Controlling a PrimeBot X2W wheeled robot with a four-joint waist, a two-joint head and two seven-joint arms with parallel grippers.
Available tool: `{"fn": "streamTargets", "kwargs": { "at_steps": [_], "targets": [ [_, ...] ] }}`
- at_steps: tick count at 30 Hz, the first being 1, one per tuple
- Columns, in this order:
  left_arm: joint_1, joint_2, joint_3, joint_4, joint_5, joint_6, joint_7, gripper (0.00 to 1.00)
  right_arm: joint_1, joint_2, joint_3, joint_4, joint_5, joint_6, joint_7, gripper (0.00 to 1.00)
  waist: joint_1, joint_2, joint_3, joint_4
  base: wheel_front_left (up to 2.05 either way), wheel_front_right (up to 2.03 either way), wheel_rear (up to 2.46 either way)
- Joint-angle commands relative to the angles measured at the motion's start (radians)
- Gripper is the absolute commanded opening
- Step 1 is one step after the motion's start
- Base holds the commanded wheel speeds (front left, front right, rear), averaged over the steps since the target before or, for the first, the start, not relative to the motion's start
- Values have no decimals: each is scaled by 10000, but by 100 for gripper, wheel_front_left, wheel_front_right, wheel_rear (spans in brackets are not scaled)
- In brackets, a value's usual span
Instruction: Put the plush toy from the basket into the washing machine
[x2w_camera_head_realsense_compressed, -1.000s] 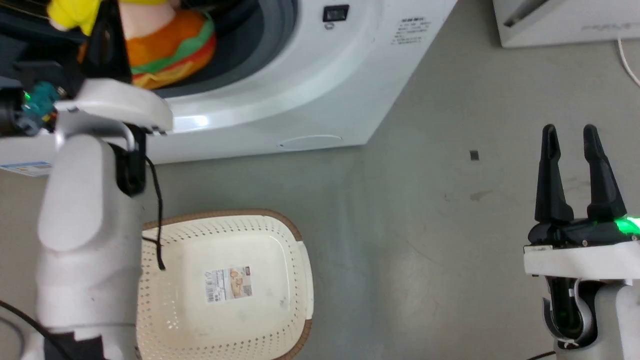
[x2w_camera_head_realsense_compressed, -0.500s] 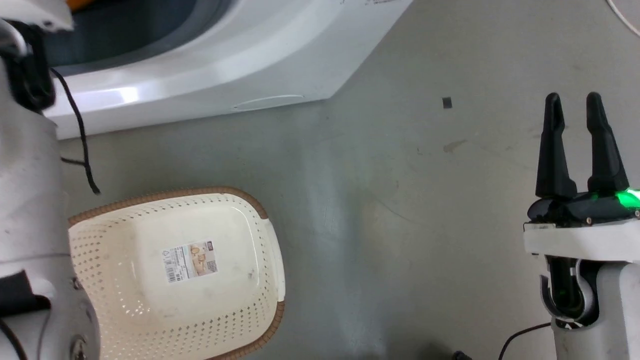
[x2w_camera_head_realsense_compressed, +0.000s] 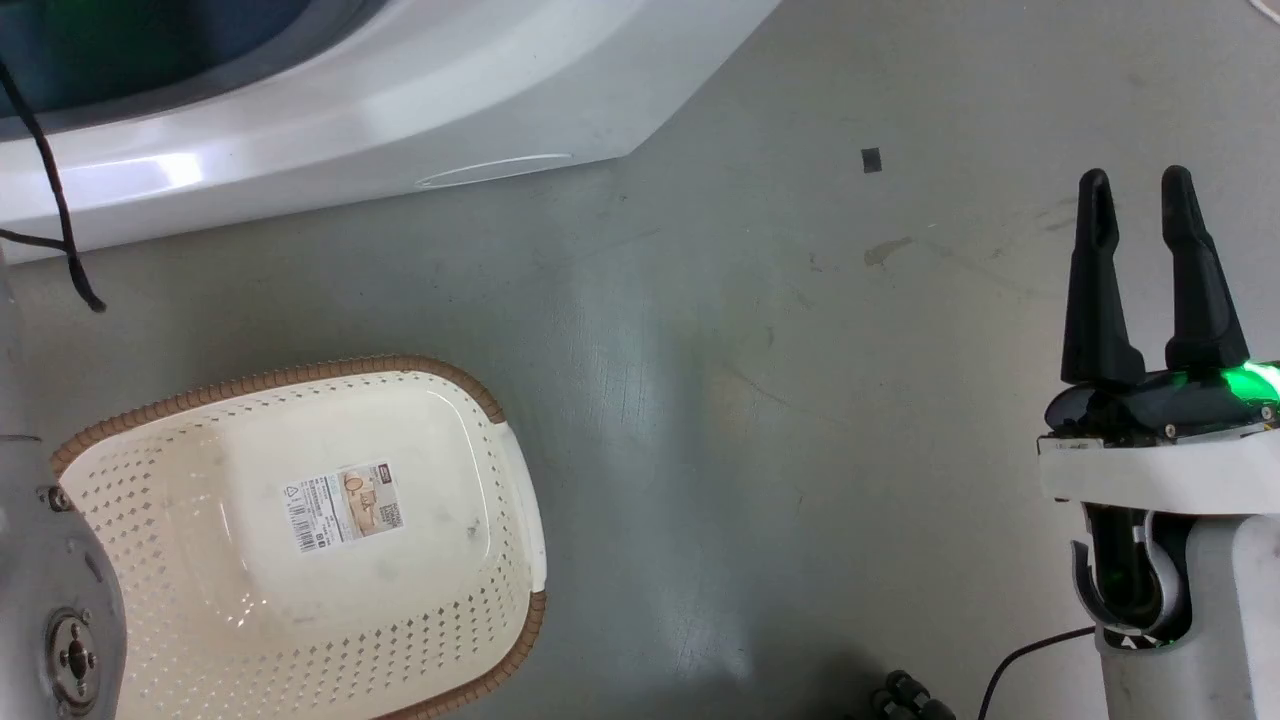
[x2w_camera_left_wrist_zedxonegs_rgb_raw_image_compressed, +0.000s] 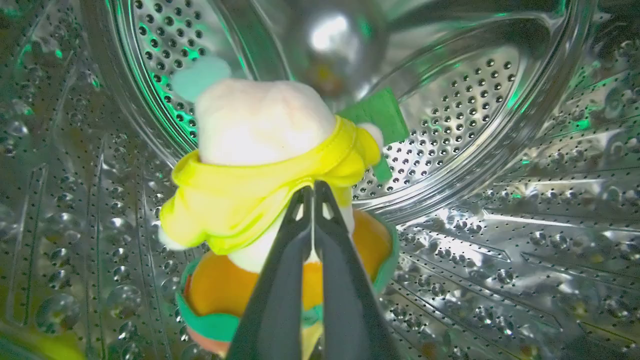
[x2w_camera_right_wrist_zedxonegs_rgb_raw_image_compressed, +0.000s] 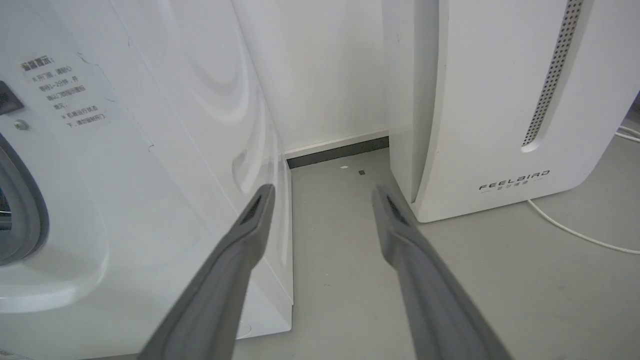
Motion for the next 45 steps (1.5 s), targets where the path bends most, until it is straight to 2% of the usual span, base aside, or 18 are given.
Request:
{"fn": "streamTargets", "kwargs": {
  "at_steps": [1, 13, 17, 24, 35, 45],
  "targets": [
    [-154, 64, 4, 71, 64, 36, -55, 100, -128, -4, -5, -16, 6, -7, -44, 100, -1, 0, 3, 17, 0, 0, 0],
    [830, -354, -54, 321, 68, 113, -55, 100, -40, -4, 41, 113, -336, -7, -44, 100, -1, 0, -671, 396, 0, 0, 0],
    [1673, -686, -16, 63, 146, 448, -55, 100, 144, -4, 1, 194, -539, -7, -44, 100, -1, 0, -1205, 652, 0, 0, 0],
    [2891, -1186, -147, -540, 257, 620, -55, 100, 427, -4, -43, 282, -1031, -7, -44, 100, -1, 0, -1933, 1067, 0, 0, 0],
    [5363, -2021, -313, -2637, 375, 884, -55, 100, 985, -4, -305, 291, -1843, -7, -44, 100, -1, 0, -3286, 1726, 0, 0, 0],
    [7759, -2418, -949, -4212, 510, 743, -55, 100, 1857, -4, -495, 369, -2206, -7, -44, 100, -1, 0, -4621, 2147, 0, 0, 0]
  ]
}}
